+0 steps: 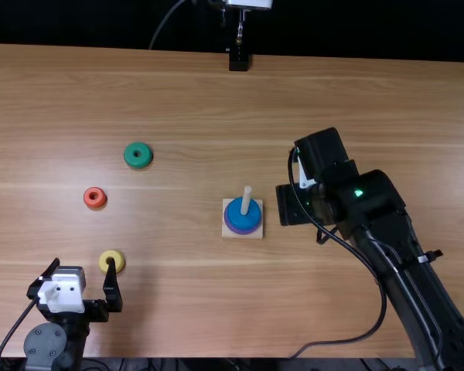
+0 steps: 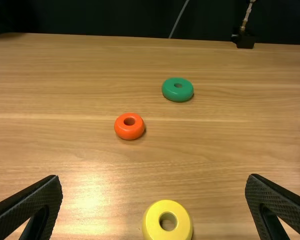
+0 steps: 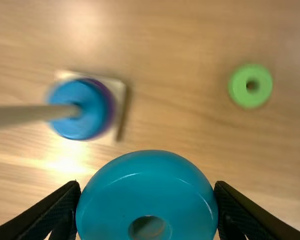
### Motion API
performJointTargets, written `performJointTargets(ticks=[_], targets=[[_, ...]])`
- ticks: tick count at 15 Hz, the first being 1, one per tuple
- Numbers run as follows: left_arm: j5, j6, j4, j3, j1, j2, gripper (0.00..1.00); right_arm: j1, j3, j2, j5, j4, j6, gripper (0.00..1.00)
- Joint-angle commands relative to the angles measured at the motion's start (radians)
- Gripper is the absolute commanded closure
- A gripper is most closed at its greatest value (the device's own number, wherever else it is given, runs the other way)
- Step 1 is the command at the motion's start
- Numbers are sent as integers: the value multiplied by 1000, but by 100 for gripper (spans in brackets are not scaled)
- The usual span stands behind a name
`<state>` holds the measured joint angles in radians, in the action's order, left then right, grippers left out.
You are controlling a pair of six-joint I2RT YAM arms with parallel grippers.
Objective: Build the Hanoi tower: stack the rings onto the peg from bottom to top in this color order: purple, dark blue, light blue, dark green, light green, yellow, orange.
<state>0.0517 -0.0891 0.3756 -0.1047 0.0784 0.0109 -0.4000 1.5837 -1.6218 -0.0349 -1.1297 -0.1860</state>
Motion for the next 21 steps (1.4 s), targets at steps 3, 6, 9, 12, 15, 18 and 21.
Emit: performJointTargets(ticks=[3,6,9,12,15,18,21], targets=[[-9,8,77,105,-5,-11,0,-54,257,-151,2,-110,-2,100],[-9,8,77,105,-5,-11,0,-126,355,-202,-2,-129,-9,100],[-9,8,77,105,-5,-11,0,-165,426,-247,-4,-130,-15,100],[-9,8,77,105,-5,-11,0,-168,440,-265,-4,-127,-13,100],[-9,8,77,105,-5,-11,0,-168,430,-279,-4,-127,-13,100],[-9,8,77,105,-5,-11,0,-168,423,-282,-2,-127,-15,100],[-9,8,77,105,-5,-11,0,-168,420,-299,-2,-129,-15,100]])
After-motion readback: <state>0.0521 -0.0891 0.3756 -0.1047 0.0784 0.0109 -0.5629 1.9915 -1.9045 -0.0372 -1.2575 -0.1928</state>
